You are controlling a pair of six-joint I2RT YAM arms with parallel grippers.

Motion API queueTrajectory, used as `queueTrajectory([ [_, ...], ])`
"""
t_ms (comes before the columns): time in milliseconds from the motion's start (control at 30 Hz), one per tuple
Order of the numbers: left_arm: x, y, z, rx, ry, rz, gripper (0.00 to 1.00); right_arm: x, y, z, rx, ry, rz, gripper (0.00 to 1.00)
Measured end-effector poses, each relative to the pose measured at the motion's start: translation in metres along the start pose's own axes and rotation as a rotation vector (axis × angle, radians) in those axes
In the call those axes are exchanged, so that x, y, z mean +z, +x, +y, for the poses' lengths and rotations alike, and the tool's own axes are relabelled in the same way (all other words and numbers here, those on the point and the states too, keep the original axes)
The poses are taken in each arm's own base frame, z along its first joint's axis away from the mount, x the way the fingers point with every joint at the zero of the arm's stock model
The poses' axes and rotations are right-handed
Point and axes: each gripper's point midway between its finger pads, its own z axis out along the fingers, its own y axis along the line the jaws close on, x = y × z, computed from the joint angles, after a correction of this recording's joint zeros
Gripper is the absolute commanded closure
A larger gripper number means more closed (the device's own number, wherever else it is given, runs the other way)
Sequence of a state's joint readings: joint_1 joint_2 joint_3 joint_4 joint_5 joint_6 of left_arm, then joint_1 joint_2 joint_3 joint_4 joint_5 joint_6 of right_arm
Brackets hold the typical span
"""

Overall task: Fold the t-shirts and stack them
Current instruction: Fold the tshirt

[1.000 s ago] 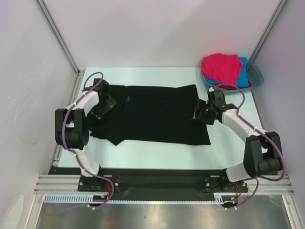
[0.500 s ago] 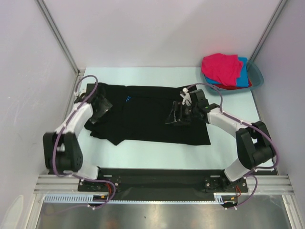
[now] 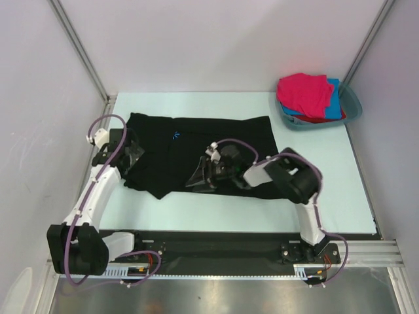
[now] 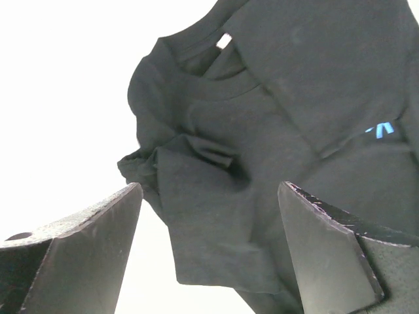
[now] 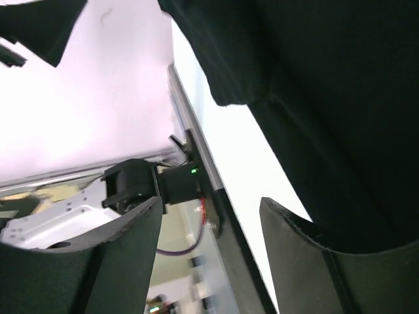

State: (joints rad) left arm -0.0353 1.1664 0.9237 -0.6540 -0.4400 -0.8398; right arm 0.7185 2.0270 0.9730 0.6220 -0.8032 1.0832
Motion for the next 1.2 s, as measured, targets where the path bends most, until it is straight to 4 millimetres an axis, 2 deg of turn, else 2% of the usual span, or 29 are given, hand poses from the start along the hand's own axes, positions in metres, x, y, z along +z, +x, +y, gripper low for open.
queueTrajectory([
  [100, 0.003, 0.008, 0.007, 0.013, -0.018, 0.017, 0.09, 0.034, 0.021, -0.007, 0.077, -0.045, 0.056, 0.35],
  [200, 0.004, 0.010, 0.009, 0.018, -0.024, 0.021, 0.09, 0.057, 0.034, -0.006, 0.094, -0.062, 0.087, 0.35],
  [400, 0.003, 0.010, 0.009, 0.019, -0.025, 0.020, 0.06, 0.088, 0.017, 0.034, -0.019, -0.120, 0.064, 0.35],
  [500, 0.004, 0.009, 0.009, 0.022, -0.026, 0.019, 0.06, 0.101, 0.008, 0.042, -0.062, -0.117, 0.048, 0.35],
  [567, 0.004, 0.009, 0.010, 0.026, -0.027, 0.019, 0.06, 0.107, 0.008, 0.037, -0.087, -0.077, 0.039, 0.35],
  [700, 0.004, 0.008, 0.012, 0.027, -0.039, 0.011, 0.05, 0.120, 0.007, 0.004, -0.163, 0.121, -0.009, 0.34],
  [833, 0.004, 0.007, 0.013, 0.026, -0.044, 0.006, 0.05, 0.134, 0.014, 0.007, -0.390, 0.264, -0.053, 0.34],
  [900, 0.004, 0.006, 0.014, 0.025, -0.046, 0.005, 0.05, 0.138, 0.020, 0.007, -0.510, 0.330, -0.070, 0.34],
  [1033, 0.004, 0.006, 0.014, 0.025, -0.047, 0.003, 0.04, 0.134, 0.033, 0.001, -0.772, 0.477, -0.094, 0.34],
  [1200, 0.004, 0.004, 0.015, 0.020, -0.046, -0.001, 0.04, 0.114, 0.046, -0.016, -1.092, 0.663, -0.092, 0.35],
])
